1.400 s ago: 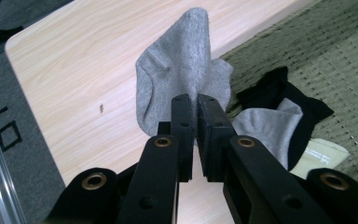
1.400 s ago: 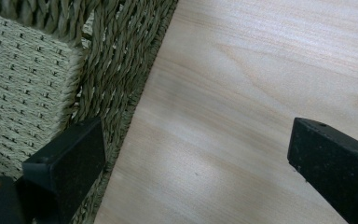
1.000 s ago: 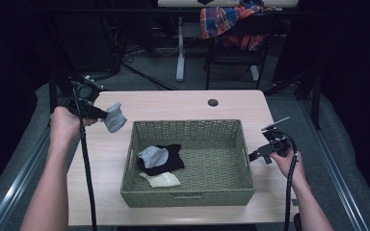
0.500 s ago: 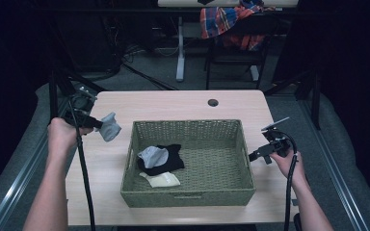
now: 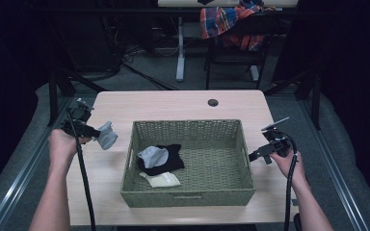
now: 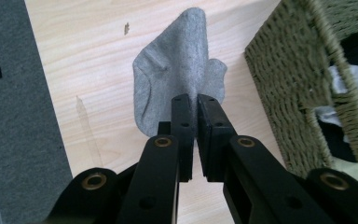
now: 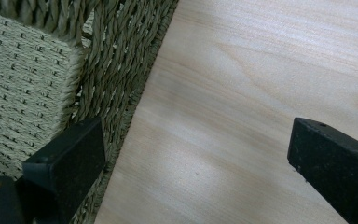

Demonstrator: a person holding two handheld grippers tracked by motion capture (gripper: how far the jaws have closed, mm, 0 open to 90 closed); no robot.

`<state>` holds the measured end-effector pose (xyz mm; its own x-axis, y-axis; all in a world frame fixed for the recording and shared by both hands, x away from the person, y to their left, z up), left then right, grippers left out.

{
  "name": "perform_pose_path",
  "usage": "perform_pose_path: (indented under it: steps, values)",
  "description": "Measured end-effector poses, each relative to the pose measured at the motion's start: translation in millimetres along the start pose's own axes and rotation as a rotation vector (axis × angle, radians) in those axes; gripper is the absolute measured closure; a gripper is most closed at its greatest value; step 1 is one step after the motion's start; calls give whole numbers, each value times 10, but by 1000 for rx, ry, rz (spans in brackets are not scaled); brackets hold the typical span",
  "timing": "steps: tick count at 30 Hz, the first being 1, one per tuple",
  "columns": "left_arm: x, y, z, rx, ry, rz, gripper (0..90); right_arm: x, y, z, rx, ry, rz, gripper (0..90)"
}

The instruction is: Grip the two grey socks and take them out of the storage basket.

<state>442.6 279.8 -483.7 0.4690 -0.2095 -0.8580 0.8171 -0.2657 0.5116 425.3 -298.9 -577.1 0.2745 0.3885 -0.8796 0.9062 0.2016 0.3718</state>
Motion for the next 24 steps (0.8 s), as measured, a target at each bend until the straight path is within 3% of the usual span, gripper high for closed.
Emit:
perform_pose_path:
  steps: [12, 18, 24]
  values:
    - [175, -179, -55, -60, -18, 13, 860, 1, -2, 2, 1, -1, 0, 39]
    - [189, -254, -94, -94, -21, 44, 861, 1, -3, 2, -1, -1, -2, 39]
    - [229, -326, -125, -114, -19, 41, 861, 5, -3, 1, 1, -5, -1, 39]
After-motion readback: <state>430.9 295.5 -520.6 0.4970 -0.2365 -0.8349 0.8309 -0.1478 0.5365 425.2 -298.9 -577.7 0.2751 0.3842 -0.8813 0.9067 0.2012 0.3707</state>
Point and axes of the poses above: each handheld gripper's, and its own axes: x roughly forward along the jaws, y roughly out of its top, z roughly to its right, the point moved 6 cm from there along x, roughly forward along the jaws, and after that the axes turned 6 degrees about z, right-handed, at the moved point
